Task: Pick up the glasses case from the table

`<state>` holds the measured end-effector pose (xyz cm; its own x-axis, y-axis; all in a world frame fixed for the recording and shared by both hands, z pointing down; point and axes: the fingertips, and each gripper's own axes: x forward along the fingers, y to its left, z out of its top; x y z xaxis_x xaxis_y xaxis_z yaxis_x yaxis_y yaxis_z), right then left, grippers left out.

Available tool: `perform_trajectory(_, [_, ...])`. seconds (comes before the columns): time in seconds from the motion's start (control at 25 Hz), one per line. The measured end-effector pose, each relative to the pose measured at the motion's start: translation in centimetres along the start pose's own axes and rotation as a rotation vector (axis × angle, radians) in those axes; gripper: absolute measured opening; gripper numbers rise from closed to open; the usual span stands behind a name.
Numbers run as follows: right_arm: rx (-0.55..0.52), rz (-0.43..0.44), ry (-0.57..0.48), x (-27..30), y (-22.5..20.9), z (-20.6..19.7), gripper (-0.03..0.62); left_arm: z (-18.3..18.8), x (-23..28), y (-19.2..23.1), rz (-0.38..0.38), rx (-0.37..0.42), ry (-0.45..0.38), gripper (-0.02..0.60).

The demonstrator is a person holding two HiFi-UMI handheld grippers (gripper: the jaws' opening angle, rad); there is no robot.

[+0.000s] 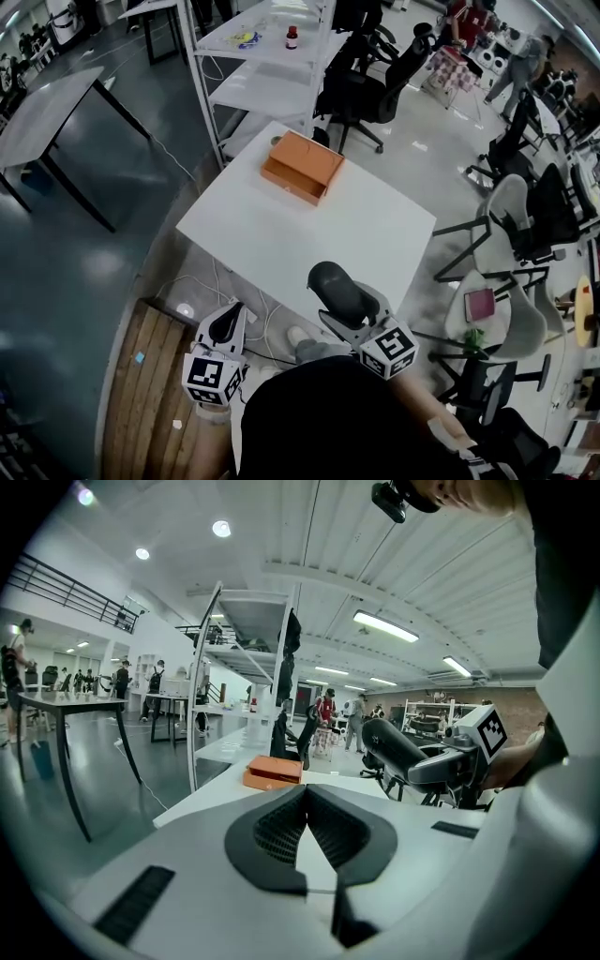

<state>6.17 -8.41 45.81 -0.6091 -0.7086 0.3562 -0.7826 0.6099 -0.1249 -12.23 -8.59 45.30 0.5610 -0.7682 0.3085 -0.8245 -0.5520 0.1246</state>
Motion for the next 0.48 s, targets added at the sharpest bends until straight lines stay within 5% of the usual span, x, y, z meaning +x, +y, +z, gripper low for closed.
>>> perform_trajectory(0.48, [0.006,-0.003,0.018,0.87,-1.01,-0.17,0.373,-0.37,0.27,0.58,0.027,-0.01,0.015,0.018])
